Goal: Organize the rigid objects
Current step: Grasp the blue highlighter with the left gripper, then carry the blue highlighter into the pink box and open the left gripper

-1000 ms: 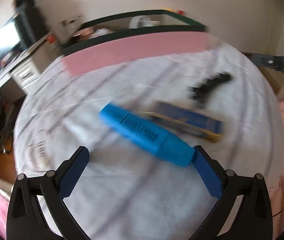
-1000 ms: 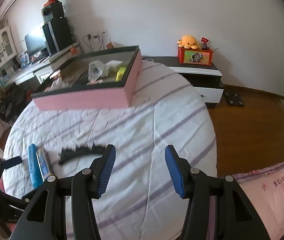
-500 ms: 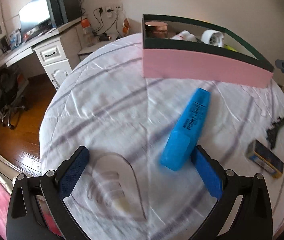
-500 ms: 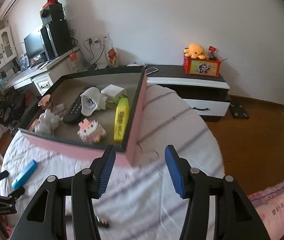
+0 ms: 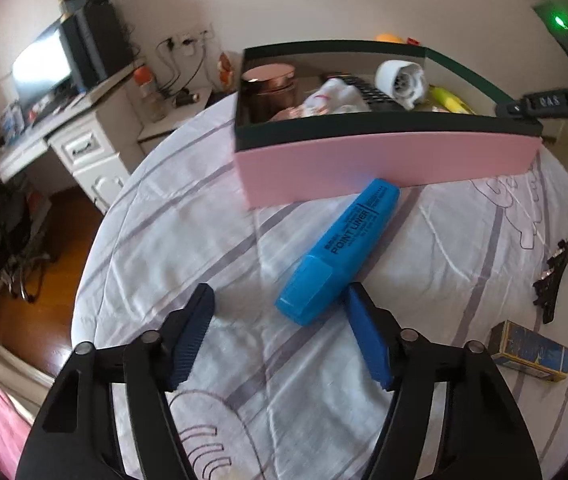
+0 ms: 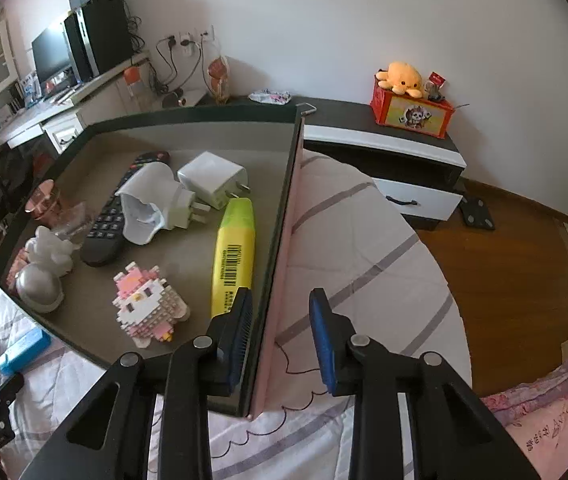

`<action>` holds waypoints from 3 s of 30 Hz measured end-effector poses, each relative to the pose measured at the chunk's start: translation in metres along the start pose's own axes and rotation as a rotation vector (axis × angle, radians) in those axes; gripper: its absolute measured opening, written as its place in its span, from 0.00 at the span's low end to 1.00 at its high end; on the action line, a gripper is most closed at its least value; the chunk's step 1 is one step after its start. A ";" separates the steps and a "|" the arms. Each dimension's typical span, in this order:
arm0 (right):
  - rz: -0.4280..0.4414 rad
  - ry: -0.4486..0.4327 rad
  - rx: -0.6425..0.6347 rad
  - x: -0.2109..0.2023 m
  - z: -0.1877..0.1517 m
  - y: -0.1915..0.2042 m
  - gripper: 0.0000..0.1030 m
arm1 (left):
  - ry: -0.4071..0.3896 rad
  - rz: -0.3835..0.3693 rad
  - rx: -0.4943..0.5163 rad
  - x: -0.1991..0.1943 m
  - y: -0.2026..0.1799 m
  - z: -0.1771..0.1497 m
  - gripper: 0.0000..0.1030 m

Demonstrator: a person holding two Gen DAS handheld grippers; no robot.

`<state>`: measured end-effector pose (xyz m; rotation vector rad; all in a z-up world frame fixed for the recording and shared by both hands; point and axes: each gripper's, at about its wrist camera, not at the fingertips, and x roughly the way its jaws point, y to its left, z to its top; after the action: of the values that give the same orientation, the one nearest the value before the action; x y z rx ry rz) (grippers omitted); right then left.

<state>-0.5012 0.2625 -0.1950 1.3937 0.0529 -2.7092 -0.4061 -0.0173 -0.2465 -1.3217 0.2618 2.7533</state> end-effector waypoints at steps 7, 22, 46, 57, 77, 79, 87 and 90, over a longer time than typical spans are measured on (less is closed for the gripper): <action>0.012 0.015 -0.013 0.001 0.001 -0.001 0.28 | -0.006 -0.025 0.086 0.008 -0.014 0.014 0.53; 0.015 0.027 -0.019 0.003 0.000 0.002 0.22 | 0.002 0.031 -0.026 -0.006 0.033 -0.011 0.26; 0.021 0.047 -0.025 0.005 0.000 0.007 0.15 | -0.035 0.001 -0.073 0.007 0.055 0.017 0.26; 0.022 0.049 -0.026 0.005 -0.001 0.008 0.15 | -0.140 0.026 -0.048 -0.044 0.058 0.027 0.24; 0.032 0.054 -0.024 0.006 -0.004 0.007 0.15 | -0.169 -0.044 0.028 -0.064 0.038 0.046 0.16; 0.035 0.054 -0.022 0.006 -0.003 0.006 0.15 | -0.173 -0.063 0.021 -0.064 0.037 0.049 0.16; 0.044 0.052 -0.020 0.007 -0.003 0.004 0.15 | -0.203 -0.094 0.085 -0.063 0.010 0.094 0.16; 0.044 0.054 -0.022 0.007 -0.002 0.004 0.15 | -0.211 -0.107 0.119 -0.059 -0.006 0.119 0.16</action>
<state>-0.5028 0.2581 -0.2019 1.4443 0.0554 -2.6275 -0.4601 0.0110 -0.1283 -0.9785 0.3242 2.7116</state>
